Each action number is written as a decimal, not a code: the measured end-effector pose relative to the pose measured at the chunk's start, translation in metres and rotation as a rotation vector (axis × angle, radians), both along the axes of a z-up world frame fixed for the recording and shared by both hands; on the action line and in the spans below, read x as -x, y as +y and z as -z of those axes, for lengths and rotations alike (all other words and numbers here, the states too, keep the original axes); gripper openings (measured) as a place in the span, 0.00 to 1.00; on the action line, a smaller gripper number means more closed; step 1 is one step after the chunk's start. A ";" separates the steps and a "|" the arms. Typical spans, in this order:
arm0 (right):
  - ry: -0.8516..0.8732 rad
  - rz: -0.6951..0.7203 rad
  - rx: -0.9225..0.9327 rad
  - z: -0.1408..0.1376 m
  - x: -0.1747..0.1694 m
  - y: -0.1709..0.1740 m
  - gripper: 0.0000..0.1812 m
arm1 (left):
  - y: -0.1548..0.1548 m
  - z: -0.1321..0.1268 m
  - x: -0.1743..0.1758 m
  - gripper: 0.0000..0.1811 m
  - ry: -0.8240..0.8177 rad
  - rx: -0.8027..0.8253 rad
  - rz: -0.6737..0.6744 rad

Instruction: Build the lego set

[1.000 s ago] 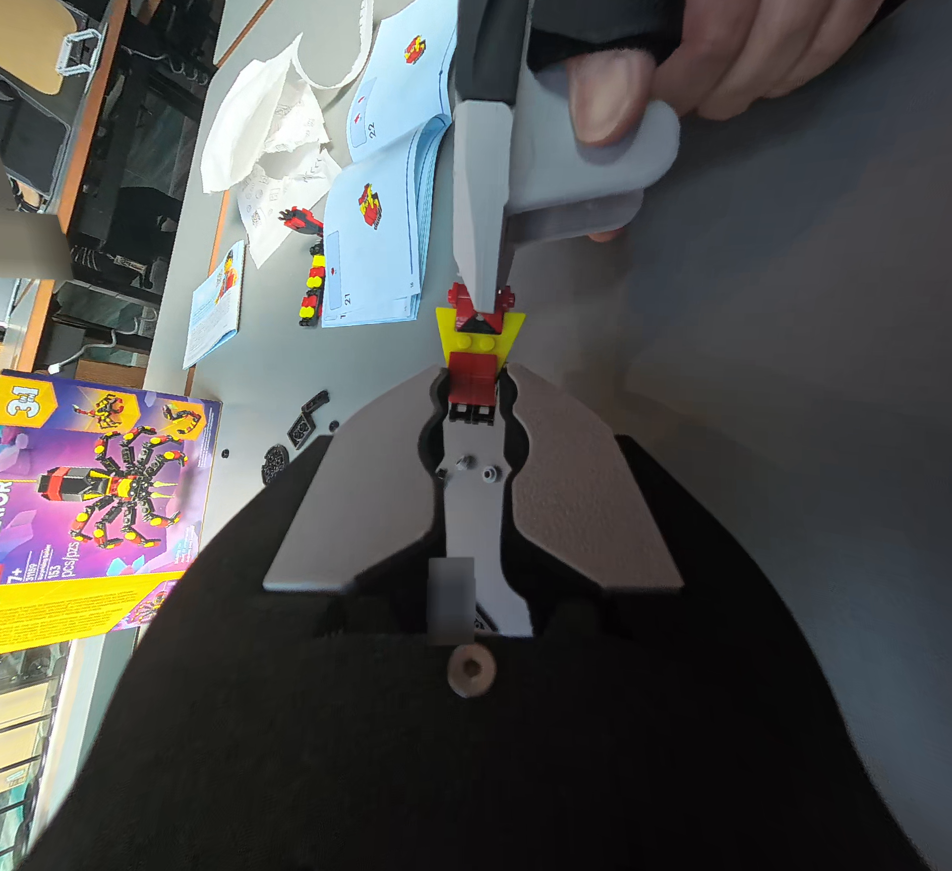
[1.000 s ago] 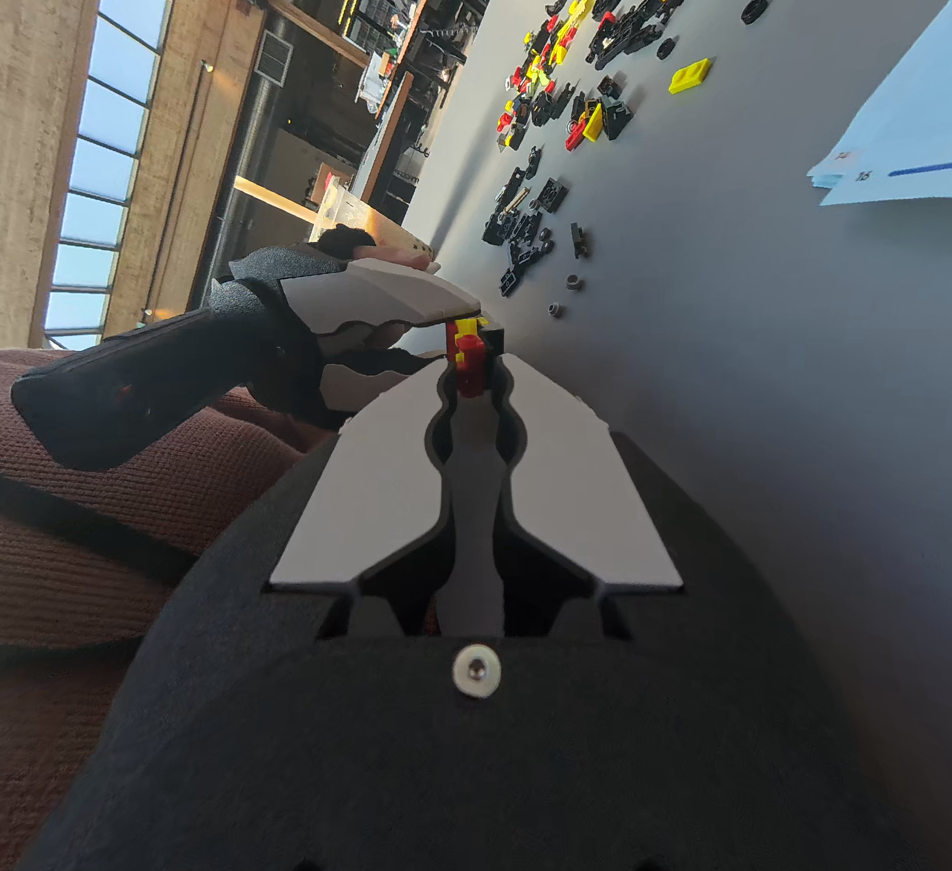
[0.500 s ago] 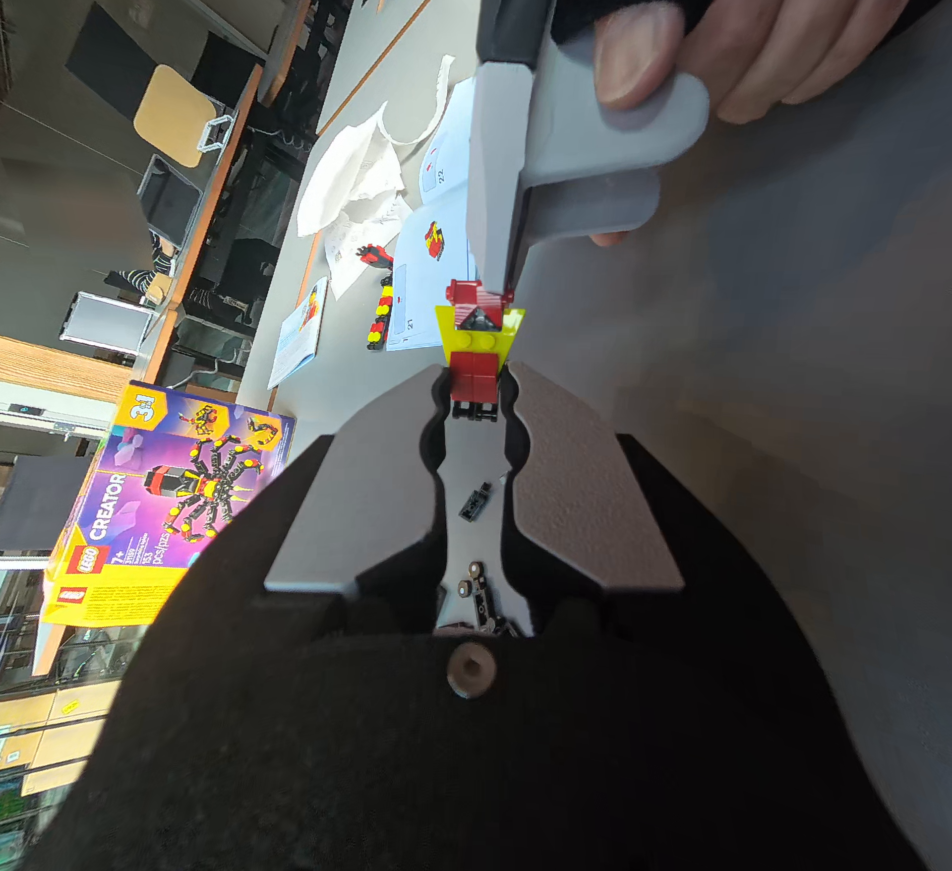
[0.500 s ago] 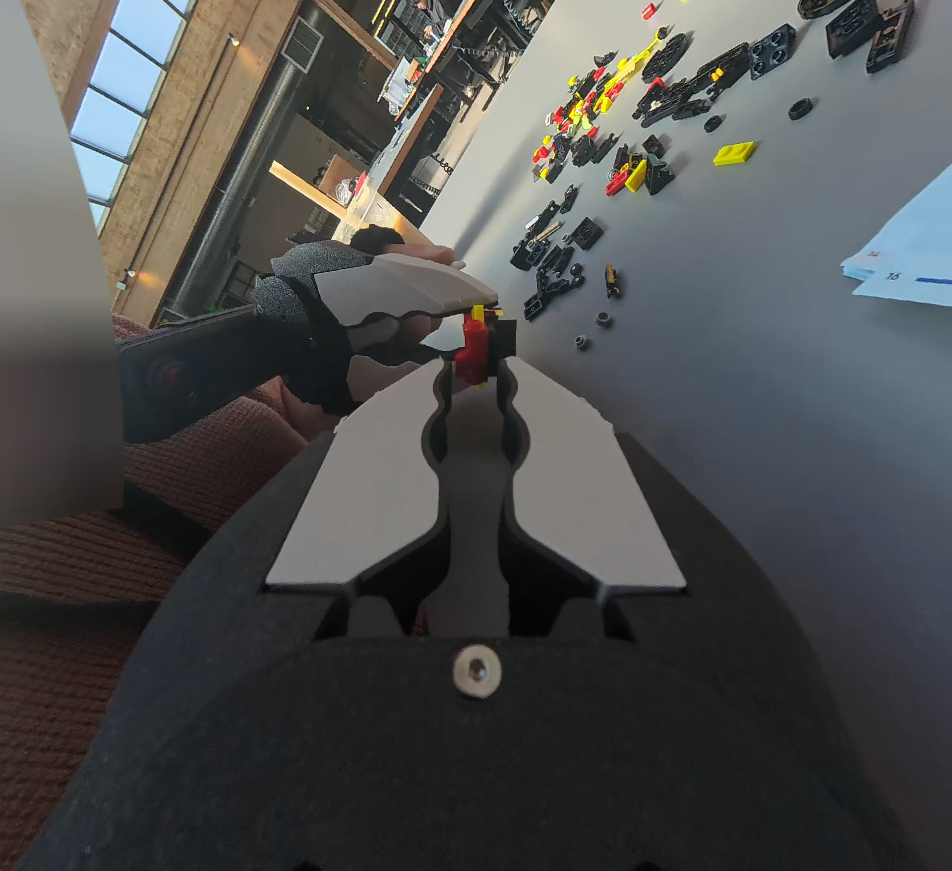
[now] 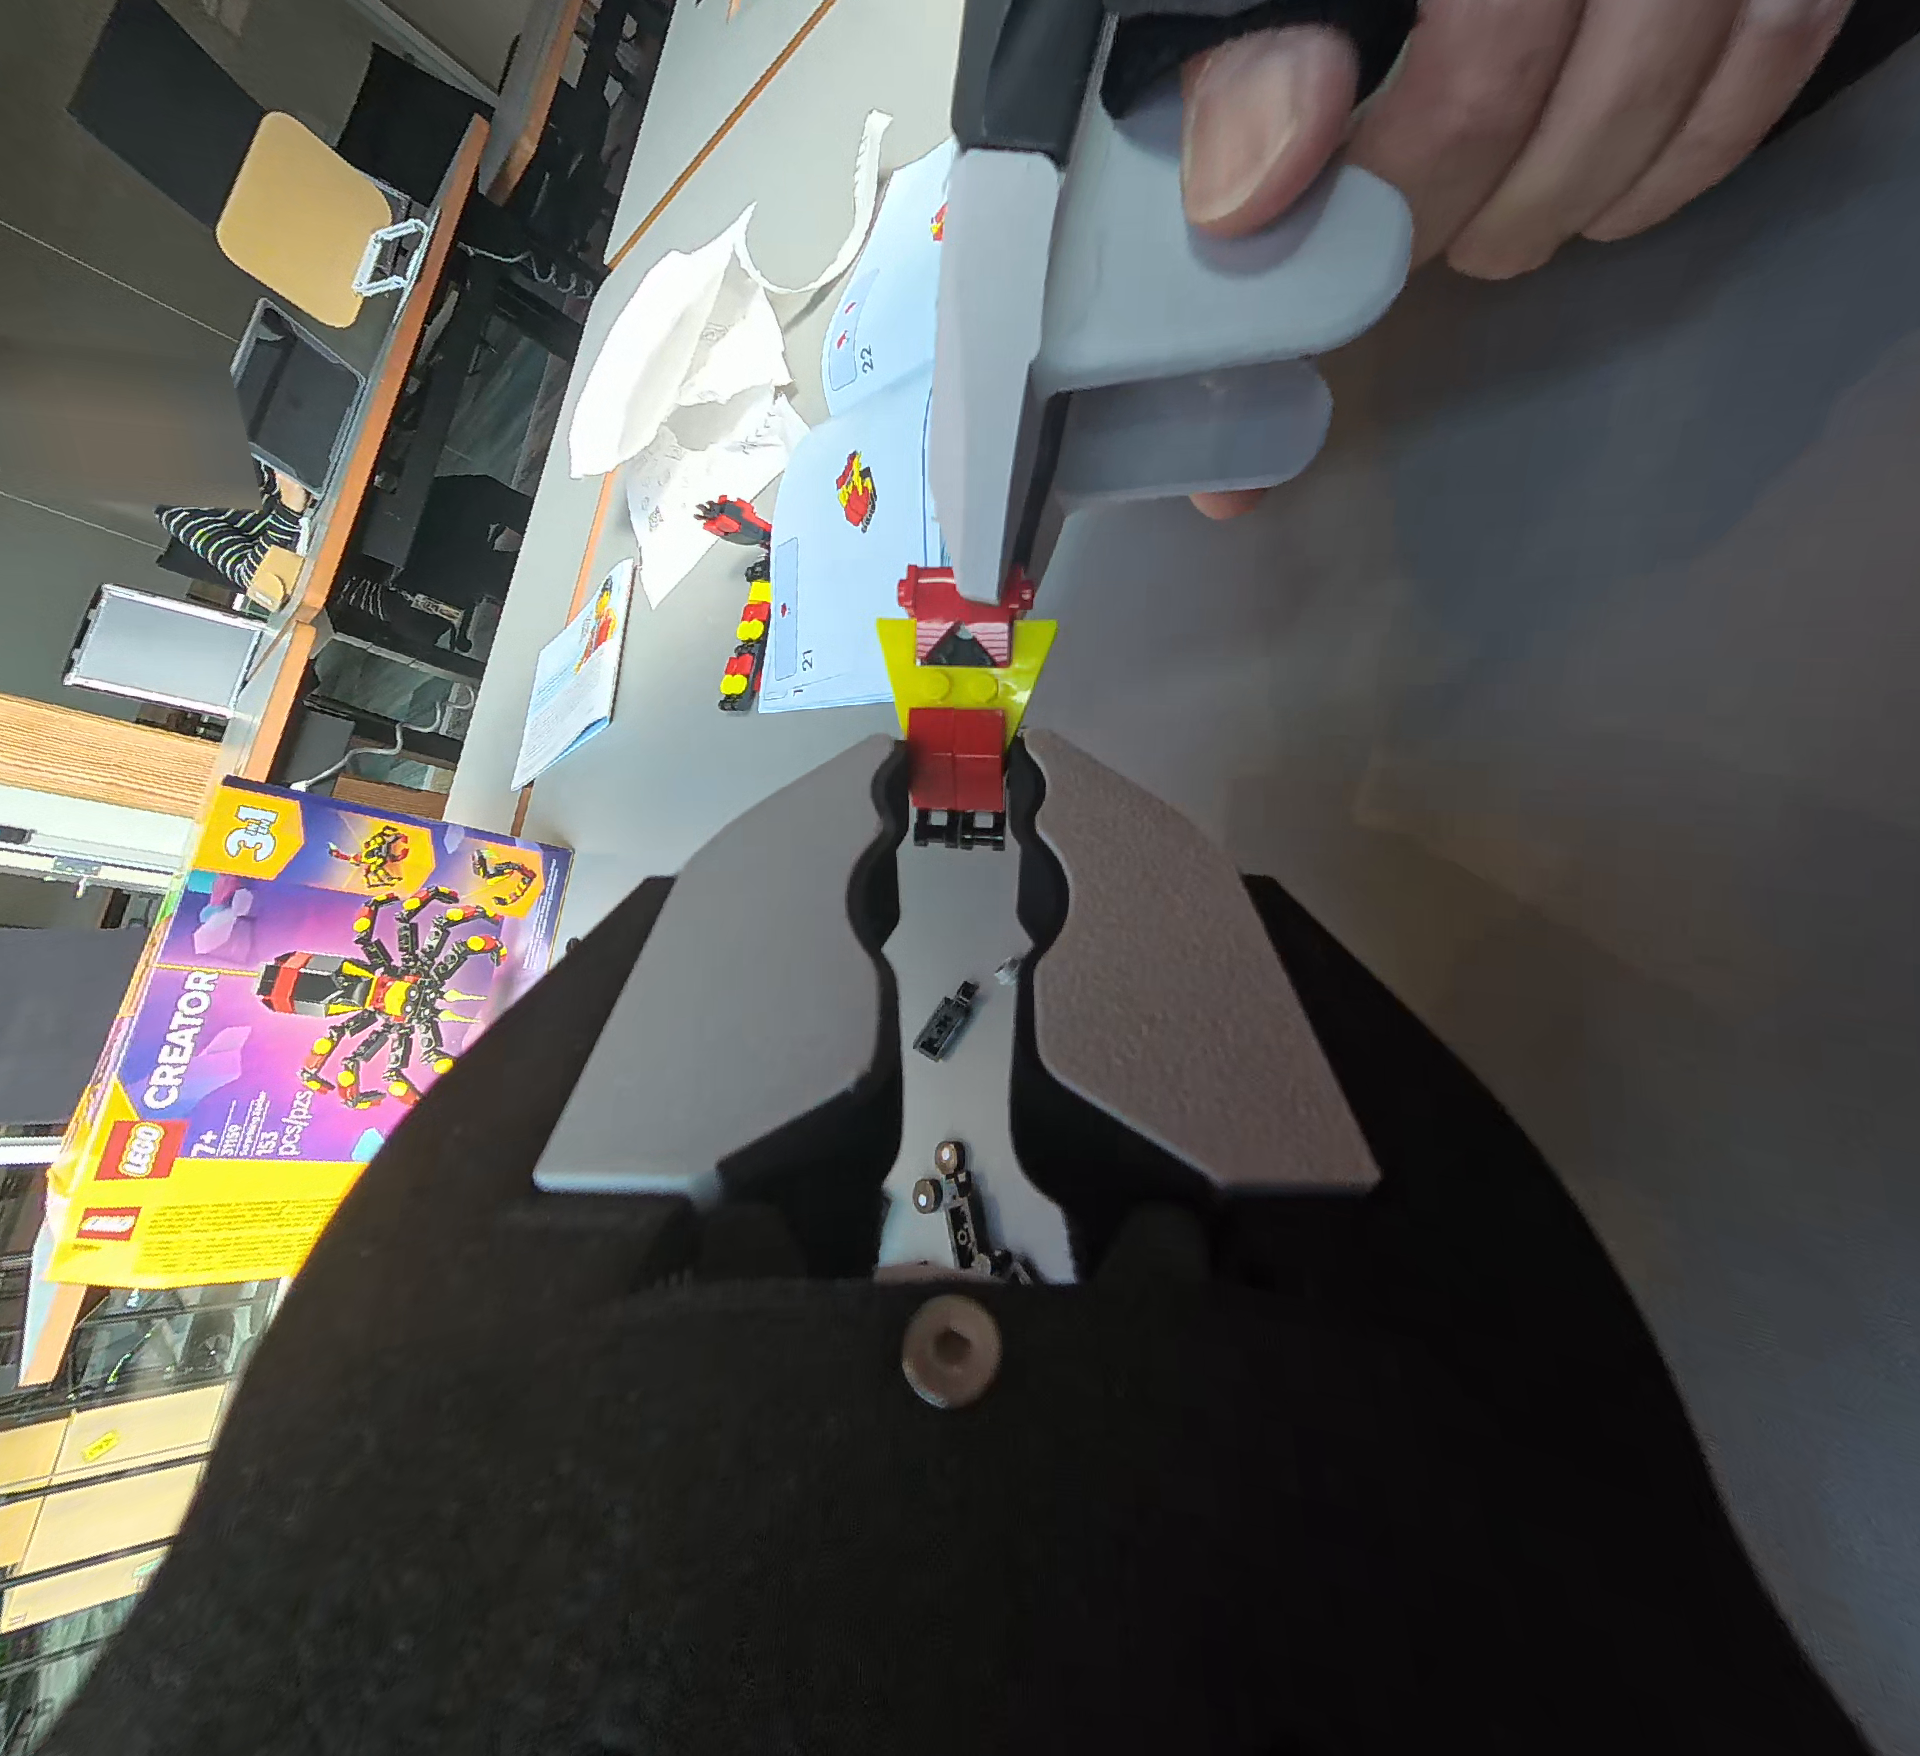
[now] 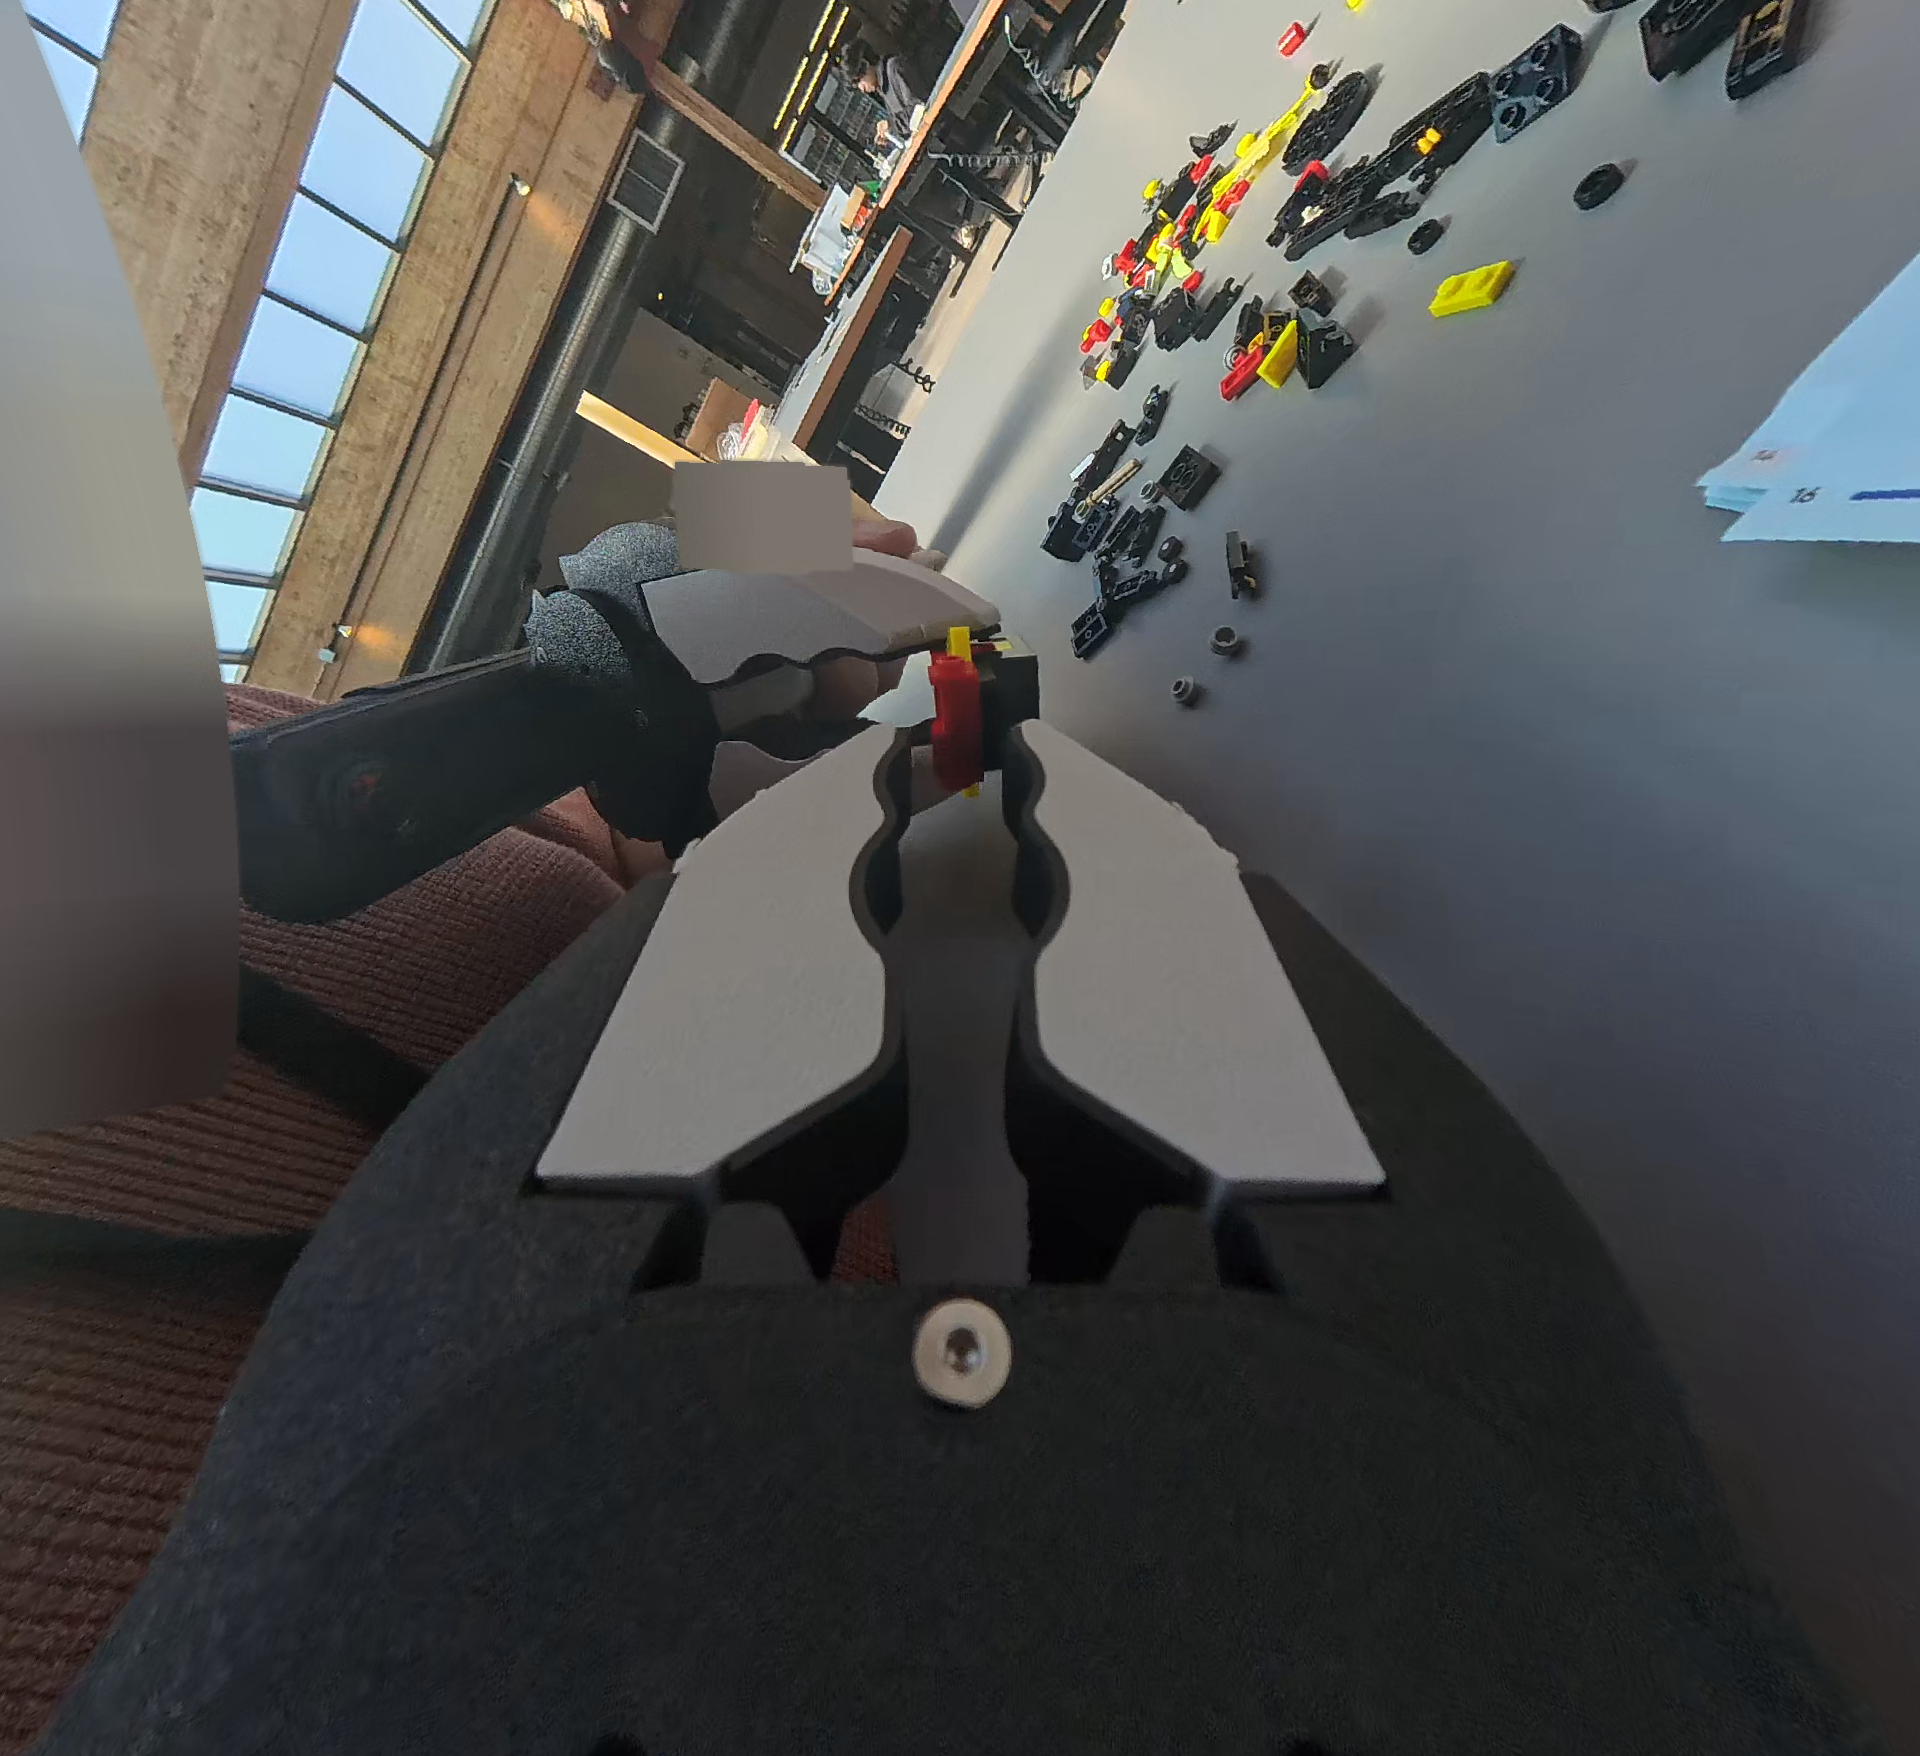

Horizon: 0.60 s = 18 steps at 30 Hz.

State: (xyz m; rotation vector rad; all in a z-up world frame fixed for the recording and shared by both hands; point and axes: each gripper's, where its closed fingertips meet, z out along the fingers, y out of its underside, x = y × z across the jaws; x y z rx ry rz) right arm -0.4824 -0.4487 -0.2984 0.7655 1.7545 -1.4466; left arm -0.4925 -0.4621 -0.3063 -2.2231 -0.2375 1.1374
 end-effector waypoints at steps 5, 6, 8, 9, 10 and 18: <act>0.012 0.025 -0.011 0.001 0.002 0.001 0.07 | -0.001 0.000 0.001 0.10 -0.010 0.000 -0.008; 0.013 0.036 -0.007 0.001 0.004 0.001 0.07 | -0.001 0.000 0.000 0.10 -0.009 0.003 -0.008; 0.012 0.029 -0.006 0.001 0.003 0.002 0.07 | 0.000 0.001 0.000 0.10 -0.012 0.006 -0.004; 0.022 0.029 -0.011 0.002 0.003 0.002 0.07 | 0.000 0.001 0.000 0.10 -0.015 0.004 -0.004; 0.034 0.032 -0.016 0.002 0.003 0.002 0.06 | 0.000 0.001 0.000 0.10 -0.013 0.004 -0.005; 0.076 0.019 -0.084 0.005 0.000 0.005 0.06 | 0.002 0.004 -0.001 0.10 0.011 0.055 0.000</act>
